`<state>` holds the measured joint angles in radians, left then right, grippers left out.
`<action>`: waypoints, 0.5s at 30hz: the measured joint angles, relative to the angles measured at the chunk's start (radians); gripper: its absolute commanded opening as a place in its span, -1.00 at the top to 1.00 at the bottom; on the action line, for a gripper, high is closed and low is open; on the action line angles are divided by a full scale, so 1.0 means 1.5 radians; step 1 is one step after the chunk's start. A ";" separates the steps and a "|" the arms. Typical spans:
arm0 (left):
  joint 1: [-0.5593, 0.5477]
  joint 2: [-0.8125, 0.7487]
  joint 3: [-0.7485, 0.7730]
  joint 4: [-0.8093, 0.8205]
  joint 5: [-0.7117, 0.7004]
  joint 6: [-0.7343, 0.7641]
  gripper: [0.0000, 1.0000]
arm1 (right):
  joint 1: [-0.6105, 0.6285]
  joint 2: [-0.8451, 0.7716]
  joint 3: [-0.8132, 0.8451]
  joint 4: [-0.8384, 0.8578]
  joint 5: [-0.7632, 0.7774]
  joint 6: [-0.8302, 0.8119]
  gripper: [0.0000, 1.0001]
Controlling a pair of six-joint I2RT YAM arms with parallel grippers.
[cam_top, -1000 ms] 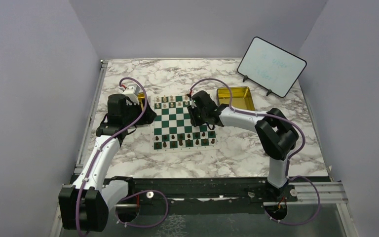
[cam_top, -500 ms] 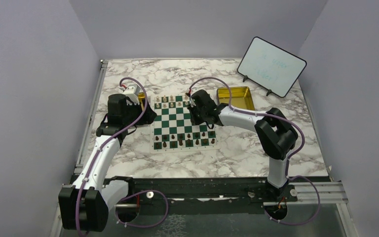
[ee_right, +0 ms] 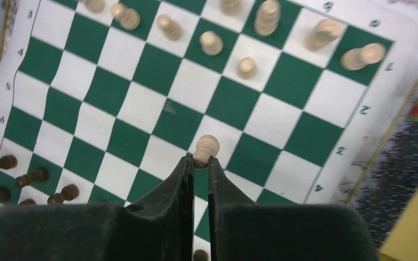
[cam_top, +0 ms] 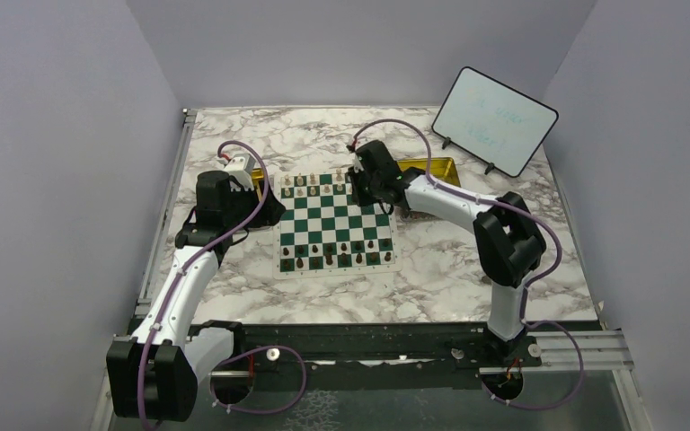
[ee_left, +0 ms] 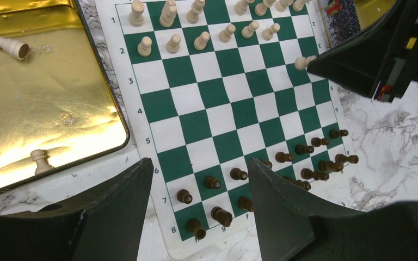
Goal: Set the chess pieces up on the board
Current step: Pick up the chess piece from the chessboard, then place the chess piece on the chessboard.
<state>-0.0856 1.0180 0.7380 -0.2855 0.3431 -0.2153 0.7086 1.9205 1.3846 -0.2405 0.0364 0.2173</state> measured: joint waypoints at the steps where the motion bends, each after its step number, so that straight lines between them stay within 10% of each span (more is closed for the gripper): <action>1: 0.000 0.000 0.000 0.000 0.000 0.000 -0.32 | -0.010 0.001 0.010 -0.011 -0.001 0.000 0.74; 15: -0.001 -0.001 0.000 0.000 0.000 0.000 -0.32 | -0.100 0.069 0.106 -0.099 -0.006 0.000 0.73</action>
<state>-0.0872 1.0172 0.7380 -0.2855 0.3428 -0.2153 0.5587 2.0243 1.5440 -0.3885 0.0273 0.2176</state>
